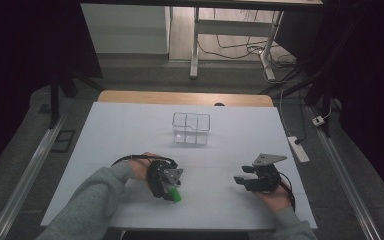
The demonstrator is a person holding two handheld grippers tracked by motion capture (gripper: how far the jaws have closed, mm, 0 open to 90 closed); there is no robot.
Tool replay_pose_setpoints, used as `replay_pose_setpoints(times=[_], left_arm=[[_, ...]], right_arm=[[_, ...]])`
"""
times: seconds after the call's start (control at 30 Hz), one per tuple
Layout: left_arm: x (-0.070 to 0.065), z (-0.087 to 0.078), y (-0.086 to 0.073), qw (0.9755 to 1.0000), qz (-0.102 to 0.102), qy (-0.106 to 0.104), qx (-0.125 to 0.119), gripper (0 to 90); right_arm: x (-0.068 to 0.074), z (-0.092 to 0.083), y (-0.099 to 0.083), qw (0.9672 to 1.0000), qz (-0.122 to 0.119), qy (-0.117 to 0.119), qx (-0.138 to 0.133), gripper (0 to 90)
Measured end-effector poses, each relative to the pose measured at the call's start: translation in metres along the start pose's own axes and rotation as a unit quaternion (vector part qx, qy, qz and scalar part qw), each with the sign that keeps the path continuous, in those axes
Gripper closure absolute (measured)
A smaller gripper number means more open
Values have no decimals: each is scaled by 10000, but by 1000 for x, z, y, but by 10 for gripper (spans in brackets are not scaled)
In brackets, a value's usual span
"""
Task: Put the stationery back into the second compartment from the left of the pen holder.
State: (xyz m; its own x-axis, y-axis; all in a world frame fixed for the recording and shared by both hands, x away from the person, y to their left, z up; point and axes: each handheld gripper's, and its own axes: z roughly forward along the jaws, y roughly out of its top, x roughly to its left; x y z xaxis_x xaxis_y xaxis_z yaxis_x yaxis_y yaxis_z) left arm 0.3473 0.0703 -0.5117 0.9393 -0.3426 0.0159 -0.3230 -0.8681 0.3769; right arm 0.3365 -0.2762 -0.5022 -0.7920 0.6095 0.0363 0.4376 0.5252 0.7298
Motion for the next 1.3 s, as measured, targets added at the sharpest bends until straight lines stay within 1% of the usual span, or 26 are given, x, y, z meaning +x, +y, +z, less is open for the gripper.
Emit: replay_pose_setpoints(times=[0.1, 0.17, 0.47, 0.6, 0.7, 0.77, 0.8, 0.9, 0.97, 1.1, 1.2, 1.3], left_arm=[[0, 0, -1, 10000, 66, -13, -44, 415], [0, -1, -1, 9999, 116, -31, -45, 457], [0, -2, -1, 9997, 209, -48, -66, 659], [0, -3, -1, 9997, 219, -42, -53, 662], [-1, -3, 0, 9998, 187, -4, -51, 663], [-2, -4, 0, 9999, 123, 30, -53, 663], [-2, -4, -1, 9999, 82, 89, -68, 663], [-1, -10, -2, 9995, -82, 197, -233, 663], [-1, -15, -3, 9987, -228, 304, -344, 663], [-1, -25, -6, 9959, -475, 528, -566, 663], [-2, -32, -9, 9927, -647, 685, -751, 663], [-3, -35, -12, 9898, -826, 743, -894, 663]], right_arm=[[0, 0, 0, 10000, -6, 3, -4, 426], [0, 0, 0, 10000, -6, 0, -2, 427], [1, 0, 1, 10000, -17, 7, -16, 426], [1, 0, 1, 10000, -13, 12, -14, 426], [1, 0, 1, 10000, -18, 11, -10, 426], [1, 0, 1, 10000, -14, 20, -16, 426], [1, 0, 1, 10000, -15, 20, -18, 426], [1, 0, 1, 10000, -13, 11, -20, 426], [1, 0, 1, 10000, 0, 24, -43, 426], [0, -1, 1, 10000, 9, 10, -45, 426], [0, -1, 1, 10000, 11, 10, -50, 426], [0, -1, 1, 10000, 8, 12, -55, 426]])
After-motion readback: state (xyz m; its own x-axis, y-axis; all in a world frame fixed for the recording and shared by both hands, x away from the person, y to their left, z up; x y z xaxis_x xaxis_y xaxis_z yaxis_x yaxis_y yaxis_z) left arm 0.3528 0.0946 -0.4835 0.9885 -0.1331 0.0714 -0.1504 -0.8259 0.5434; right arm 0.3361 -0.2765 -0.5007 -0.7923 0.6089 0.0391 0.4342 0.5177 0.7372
